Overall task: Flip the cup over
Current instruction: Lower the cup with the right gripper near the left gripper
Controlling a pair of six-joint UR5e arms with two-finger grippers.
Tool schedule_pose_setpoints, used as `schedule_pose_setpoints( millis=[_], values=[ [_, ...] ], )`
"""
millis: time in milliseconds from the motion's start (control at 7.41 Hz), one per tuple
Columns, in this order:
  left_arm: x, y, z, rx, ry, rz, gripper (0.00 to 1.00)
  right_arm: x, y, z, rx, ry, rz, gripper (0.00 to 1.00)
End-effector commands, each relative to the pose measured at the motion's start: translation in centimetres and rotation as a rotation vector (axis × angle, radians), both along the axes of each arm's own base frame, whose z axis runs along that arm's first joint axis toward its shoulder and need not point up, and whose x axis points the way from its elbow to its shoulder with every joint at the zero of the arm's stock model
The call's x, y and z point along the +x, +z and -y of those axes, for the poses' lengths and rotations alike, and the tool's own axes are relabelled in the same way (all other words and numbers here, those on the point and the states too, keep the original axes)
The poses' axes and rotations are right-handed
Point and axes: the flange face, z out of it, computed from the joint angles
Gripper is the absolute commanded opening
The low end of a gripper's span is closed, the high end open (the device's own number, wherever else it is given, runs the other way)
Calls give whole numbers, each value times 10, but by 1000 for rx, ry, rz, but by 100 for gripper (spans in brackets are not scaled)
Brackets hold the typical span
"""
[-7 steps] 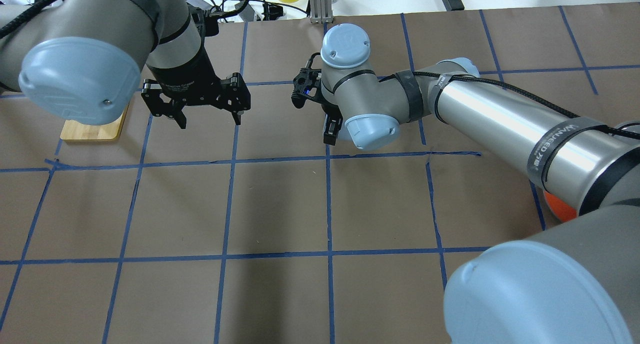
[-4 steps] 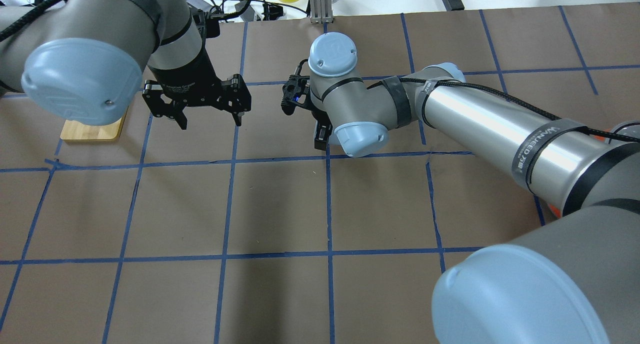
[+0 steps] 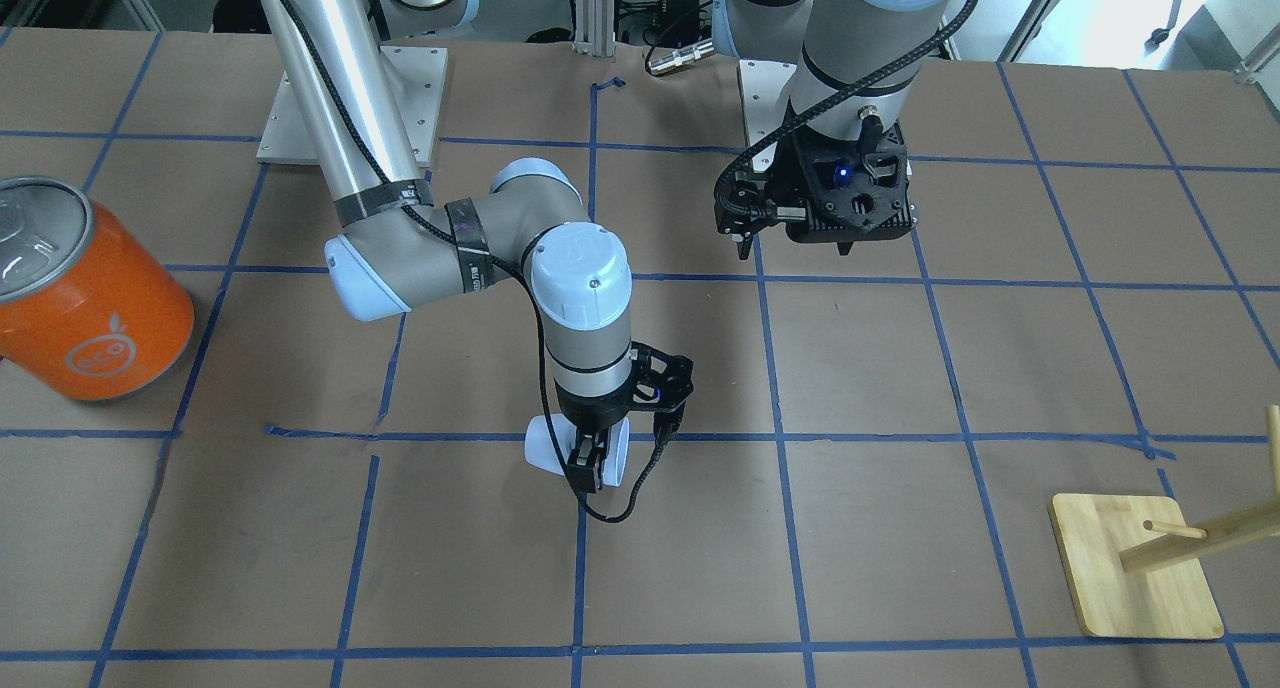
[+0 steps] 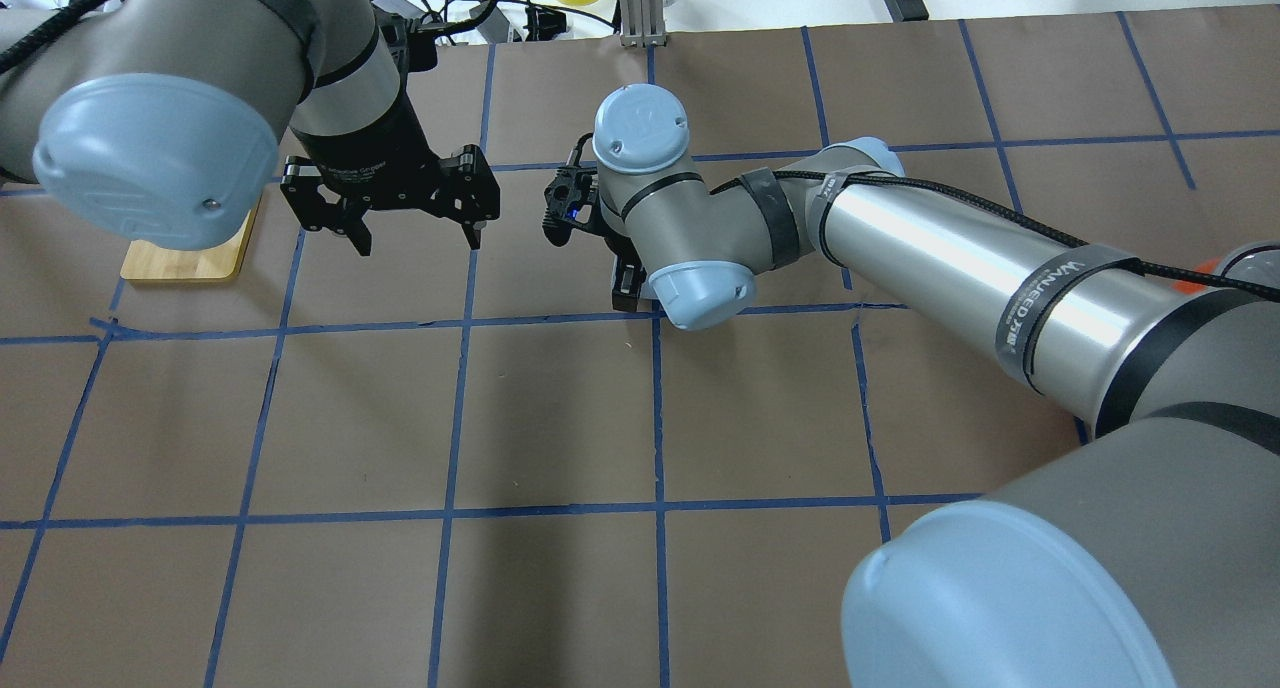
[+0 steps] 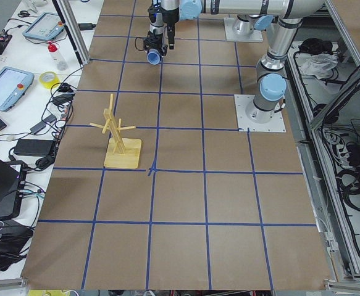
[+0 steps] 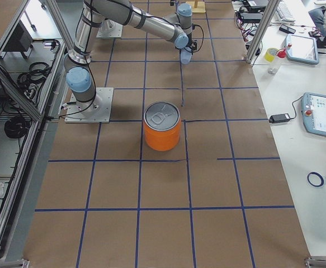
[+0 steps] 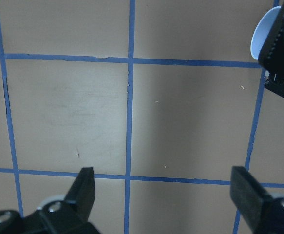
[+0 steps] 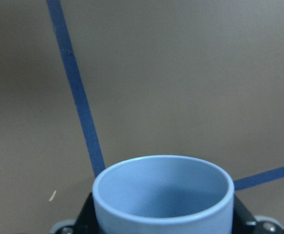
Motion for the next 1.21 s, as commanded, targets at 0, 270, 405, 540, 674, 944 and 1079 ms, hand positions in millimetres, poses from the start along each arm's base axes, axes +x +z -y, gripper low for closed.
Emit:
schedule_pose_setpoints(
  millis=[0, 270, 405, 540, 674, 944, 1079],
  values=[
    [1, 4, -2, -7, -2, -2, 100, 14, -4, -8, -1, 12, -8, 0],
    [0, 0, -1, 0, 1, 1, 100, 16, -8, -11, 3, 10, -11, 0],
    [-1, -3, 0, 6, 1, 2, 100, 18, -7, -11, 2, 13, -6, 0],
    [-1, -2, -1, 5, 1, 1, 100, 20, -4, -13, -1, 16, -4, 0],
    [-1, -3, 0, 7, 0, 2, 100, 23, -7, -15, 2, 20, 2, 0],
    [-1, -2, 0, 3, 0, 1, 100, 24, -7, -13, 1, 18, 19, 6],
    [-2, -1, 1, 3, 0, 1, 100, 27, -7, -15, 7, 25, 34, 7]
  ],
)
